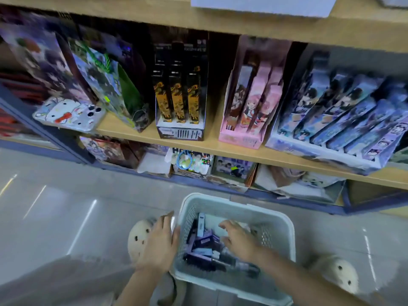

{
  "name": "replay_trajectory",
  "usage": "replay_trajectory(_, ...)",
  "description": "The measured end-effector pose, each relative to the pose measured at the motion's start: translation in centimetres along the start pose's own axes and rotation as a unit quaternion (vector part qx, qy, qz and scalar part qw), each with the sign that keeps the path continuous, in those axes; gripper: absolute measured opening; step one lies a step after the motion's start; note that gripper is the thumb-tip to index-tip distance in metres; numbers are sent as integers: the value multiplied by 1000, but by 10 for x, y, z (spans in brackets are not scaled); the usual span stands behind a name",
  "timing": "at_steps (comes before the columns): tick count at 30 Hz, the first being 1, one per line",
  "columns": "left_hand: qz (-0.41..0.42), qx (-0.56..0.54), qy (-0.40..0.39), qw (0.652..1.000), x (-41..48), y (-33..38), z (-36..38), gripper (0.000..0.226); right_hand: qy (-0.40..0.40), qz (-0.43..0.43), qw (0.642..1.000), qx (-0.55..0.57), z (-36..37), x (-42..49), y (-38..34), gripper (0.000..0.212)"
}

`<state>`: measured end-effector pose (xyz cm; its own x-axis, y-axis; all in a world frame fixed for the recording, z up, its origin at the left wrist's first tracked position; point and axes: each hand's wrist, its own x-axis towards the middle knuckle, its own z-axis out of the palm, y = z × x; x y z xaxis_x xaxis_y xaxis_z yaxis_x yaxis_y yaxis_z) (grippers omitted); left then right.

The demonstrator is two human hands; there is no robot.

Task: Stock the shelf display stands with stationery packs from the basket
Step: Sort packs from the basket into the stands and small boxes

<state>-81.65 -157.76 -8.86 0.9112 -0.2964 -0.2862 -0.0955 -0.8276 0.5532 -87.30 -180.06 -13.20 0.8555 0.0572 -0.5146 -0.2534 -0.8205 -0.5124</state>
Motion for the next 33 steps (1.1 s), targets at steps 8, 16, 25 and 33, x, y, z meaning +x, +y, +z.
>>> replay_trajectory(8, -83, -124, -28, 988, 3, 12, 29, 20, -39, 65, 989, 130, 68, 39, 13, 79)
replay_trajectory(16, -99, -115, 15, 988, 3, 10, 41, 29, -70, 13, 996, -52, 76, 61, 14, 82)
replay_trajectory(25, -87, -119, 27, 989, 2, 10, 41, 51, -141, 60, 983, 97, 67, 57, 27, 79)
replay_trajectory(33, -93, -107, 22, 990, 1, 12, 40, 47, -138, 75, 977, 147, 60, 43, 25, 52)
